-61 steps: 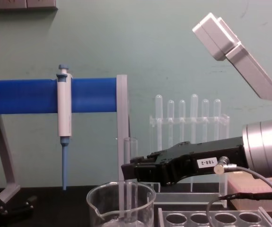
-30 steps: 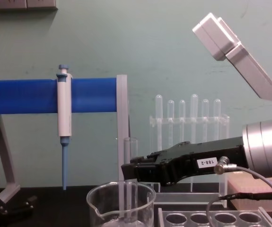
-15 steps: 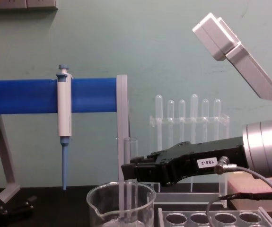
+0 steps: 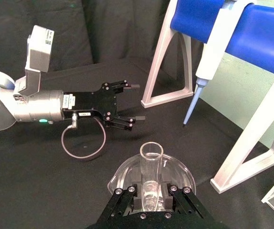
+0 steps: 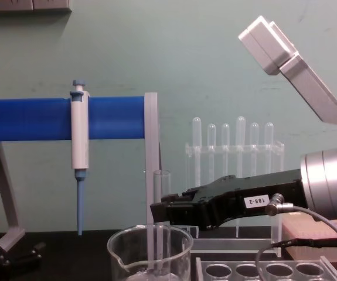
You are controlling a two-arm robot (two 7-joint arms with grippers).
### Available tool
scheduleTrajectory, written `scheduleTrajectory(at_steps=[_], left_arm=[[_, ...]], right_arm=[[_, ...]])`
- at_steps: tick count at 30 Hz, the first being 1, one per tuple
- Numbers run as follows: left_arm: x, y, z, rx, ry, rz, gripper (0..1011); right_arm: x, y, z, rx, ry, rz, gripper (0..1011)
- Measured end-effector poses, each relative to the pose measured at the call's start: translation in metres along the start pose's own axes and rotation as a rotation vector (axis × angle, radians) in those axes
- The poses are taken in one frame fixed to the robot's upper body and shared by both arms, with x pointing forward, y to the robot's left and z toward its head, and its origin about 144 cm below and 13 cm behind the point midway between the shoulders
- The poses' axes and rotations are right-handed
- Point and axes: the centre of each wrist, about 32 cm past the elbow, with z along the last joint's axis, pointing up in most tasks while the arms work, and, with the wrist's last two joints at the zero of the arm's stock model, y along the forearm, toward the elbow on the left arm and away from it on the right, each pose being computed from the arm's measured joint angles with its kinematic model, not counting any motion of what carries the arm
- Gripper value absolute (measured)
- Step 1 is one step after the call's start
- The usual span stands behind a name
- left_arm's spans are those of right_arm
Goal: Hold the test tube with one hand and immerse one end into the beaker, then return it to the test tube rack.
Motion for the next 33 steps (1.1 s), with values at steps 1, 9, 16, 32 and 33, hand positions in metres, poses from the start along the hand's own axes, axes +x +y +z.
scheduleTrajectory(at_steps=[1,9,16,32,33], left_arm=[[0.0,0.0,0.0,0.0,0.0,0.0,1000],[0.0,0.0,0.0,0.0,0.0,0.0,1000],[0.0,0.0,0.0,0.0,0.0,0.0,1000],[0.0,0.0,0.0,0.0,0.0,0.0,1000],[0.0,0.0,0.0,0.0,0.0,0.0,1000]], right_arm=[[0.0,0.0,0.0,0.0,0.0,0.0,239],[0.007,-0.009,0.023,0.033,-0.002,0.031,241],[0.006,-0.026,0.055,0.074,-0.049,0.034,241],[0.005,-0.082,0.097,0.165,-0.129,-0.001,239],[0.006,-0.086,0.097,0.165,-0.13,-0.005,241]])
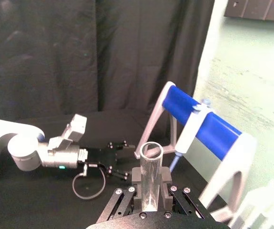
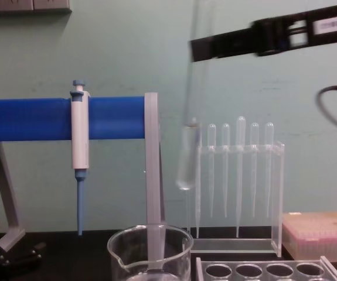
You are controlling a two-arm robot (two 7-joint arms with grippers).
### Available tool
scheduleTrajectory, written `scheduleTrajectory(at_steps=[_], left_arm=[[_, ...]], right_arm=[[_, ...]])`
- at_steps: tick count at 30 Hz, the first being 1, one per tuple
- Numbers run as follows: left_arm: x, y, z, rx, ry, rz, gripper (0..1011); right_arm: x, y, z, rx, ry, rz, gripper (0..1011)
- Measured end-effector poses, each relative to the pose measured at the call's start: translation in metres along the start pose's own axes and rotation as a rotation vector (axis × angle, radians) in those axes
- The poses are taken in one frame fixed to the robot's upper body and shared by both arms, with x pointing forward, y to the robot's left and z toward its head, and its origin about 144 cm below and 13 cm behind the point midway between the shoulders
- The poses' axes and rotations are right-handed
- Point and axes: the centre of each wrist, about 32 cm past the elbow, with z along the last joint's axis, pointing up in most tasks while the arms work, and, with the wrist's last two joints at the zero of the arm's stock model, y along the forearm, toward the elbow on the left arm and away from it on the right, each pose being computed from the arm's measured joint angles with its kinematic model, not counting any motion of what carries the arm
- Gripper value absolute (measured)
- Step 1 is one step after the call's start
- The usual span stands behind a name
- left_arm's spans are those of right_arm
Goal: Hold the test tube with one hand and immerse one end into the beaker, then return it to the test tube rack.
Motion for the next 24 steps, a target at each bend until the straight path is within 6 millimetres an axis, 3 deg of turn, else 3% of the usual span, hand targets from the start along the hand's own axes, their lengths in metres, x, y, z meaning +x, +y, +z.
scheduleTrajectory(at_steps=[11,24], left_arm=[[0.0,0.0,0.0,0.0,0.0,0.0,1000],[0.0,0.0,0.0,0.0,0.0,0.0,1000]], right_arm=[[-0.004,-0.045,-0.022,-0.047,0.031,-0.048,239],[-0.013,-0.046,-0.056,-0.095,0.048,-0.067,239]])
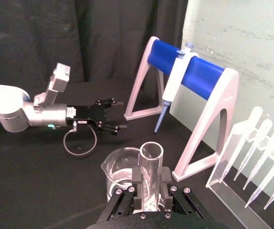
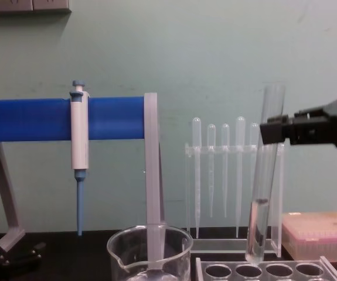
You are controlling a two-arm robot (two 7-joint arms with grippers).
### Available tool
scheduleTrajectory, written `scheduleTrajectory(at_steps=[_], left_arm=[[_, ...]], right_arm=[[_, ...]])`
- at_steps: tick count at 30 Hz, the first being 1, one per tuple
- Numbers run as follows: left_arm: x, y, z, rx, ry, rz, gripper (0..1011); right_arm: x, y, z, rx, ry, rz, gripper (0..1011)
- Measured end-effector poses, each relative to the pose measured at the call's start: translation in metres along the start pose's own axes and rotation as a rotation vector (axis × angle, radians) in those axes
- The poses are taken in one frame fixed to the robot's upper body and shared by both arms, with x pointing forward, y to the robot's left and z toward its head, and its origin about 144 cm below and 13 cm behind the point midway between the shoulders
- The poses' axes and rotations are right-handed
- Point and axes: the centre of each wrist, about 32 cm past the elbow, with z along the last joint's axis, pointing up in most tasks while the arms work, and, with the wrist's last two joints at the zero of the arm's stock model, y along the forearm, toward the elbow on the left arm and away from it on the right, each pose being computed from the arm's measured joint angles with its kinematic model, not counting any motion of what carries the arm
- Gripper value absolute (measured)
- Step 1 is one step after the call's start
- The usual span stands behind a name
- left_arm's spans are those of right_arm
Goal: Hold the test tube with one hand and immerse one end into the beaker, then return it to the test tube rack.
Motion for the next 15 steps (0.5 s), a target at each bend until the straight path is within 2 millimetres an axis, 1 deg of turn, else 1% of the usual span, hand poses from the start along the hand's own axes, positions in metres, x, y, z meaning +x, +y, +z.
scheduleTrajectory(at_steps=[3,7,15], left_arm=[[0.0,0.0,0.0,0.0,0.0,0.0,1000],[0.0,0.0,0.0,0.0,0.0,0.0,1000],[0.0,0.0,0.0,0.0,0.0,0.0,1000]], right_arm=[[-0.001,0.003,-0.009,-0.001,0.008,-0.017,239],[-0.001,0.006,-0.017,0.0,0.02,-0.03,241],[-0.002,0.007,-0.023,-0.005,0.032,-0.038,241]])
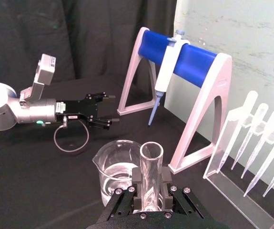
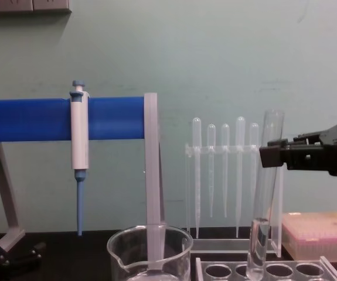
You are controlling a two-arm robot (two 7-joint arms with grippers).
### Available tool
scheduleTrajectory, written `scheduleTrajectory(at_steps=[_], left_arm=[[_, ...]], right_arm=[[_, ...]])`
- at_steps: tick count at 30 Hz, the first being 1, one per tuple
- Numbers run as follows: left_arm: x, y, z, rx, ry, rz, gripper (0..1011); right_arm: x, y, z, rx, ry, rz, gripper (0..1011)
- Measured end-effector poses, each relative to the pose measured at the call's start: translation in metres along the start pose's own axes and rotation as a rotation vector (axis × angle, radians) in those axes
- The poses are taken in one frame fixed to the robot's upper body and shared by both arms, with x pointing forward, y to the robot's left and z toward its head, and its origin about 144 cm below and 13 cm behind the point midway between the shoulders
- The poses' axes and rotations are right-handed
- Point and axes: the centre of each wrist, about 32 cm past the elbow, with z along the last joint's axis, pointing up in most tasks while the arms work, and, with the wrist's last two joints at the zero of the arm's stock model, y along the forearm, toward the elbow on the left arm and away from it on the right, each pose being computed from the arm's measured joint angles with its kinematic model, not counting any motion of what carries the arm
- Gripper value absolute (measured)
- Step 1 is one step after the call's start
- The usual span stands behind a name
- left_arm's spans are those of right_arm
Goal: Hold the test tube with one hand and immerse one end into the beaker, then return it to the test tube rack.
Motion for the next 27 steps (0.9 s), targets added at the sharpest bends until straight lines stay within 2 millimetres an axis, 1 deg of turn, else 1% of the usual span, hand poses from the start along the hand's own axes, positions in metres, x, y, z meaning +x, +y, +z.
scheduleTrajectory(at_steps=[27], left_arm=[[0.0,0.0,0.0,0.0,0.0,0.0,1000]], right_arm=[[-0.001,0.011,-0.027,-0.061,0.028,-0.004,241]])
